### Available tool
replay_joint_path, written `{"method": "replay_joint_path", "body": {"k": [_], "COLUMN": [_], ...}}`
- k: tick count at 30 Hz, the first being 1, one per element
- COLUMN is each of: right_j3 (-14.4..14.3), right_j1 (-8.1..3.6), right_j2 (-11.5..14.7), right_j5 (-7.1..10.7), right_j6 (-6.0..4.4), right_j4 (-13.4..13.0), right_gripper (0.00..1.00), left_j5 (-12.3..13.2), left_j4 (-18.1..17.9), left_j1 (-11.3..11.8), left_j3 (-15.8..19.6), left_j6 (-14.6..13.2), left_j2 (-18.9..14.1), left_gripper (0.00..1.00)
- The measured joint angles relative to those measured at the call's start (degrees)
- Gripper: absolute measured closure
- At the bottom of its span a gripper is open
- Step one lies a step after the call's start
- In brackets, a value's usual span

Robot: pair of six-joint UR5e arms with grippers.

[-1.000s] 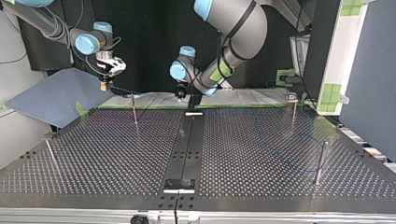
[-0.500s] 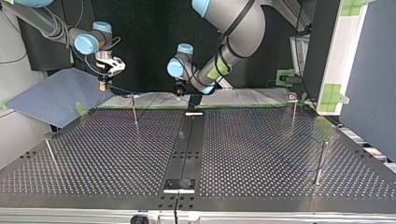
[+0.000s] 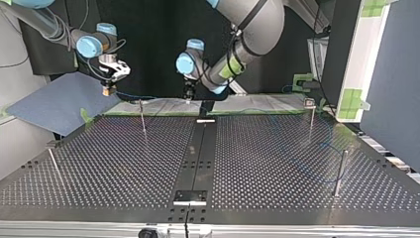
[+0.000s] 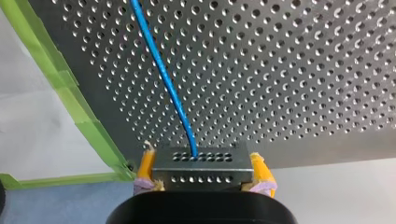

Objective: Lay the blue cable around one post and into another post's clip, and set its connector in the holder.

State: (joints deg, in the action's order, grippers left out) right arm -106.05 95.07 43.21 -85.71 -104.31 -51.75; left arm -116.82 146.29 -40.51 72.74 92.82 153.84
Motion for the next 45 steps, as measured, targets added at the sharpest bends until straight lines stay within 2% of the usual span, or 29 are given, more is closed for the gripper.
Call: {"method": "replay_joint_path", "body": {"k": [5,11,18,23,26,32,39,45], "right_j3": [0.0,0.0,0.0,0.0,0.0,0.4,1.4,1.9], "right_j1": [-0.80,-2.05,-3.15,-3.91,-4.39,-5.55,-6.29,-6.69], "right_j2": [0.0,0.0,0.0,0.0,0.0,0.0,0.0,0.0], "right_j5": [-0.02,-0.07,0.01,0.22,0.92,3.48,7.23,8.11], "right_j6": [0.10,0.14,0.65,1.16,1.40,1.40,1.43,1.40], "right_j4": [0.1,0.1,-0.5,-1.6,-2.6,-3.9,-2.8,-2.0], "right_gripper": [0.53,0.53,0.53,0.53,0.53,0.53,0.53,0.53], "left_j5": [-2.7,-4.3,-4.6,-4.6,-4.7,-5.0,-5.4,-5.3], "left_j4": [-0.6,-0.6,-0.3,1.6,2.9,4.5,4.9,4.8], "left_j1": [-2.7,-5.5,-7.8,-9.3,-10.0,-11.0,-11.1,-10.8], "left_j3": [2.5,3.1,1.2,-1.2,-2.6,-5.1,-5.9,-6.0], "left_j6": [-2.4,-4.1,-5.7,-5.9,-5.9,-5.6,-4.6,-4.4], "left_j2": [-0.1,-0.1,-0.1,-0.1,-0.1,-0.1,-0.1,-0.1], "left_gripper": [1.00,1.00,1.00,1.00,1.00,1.00,1.00,1.00]}}
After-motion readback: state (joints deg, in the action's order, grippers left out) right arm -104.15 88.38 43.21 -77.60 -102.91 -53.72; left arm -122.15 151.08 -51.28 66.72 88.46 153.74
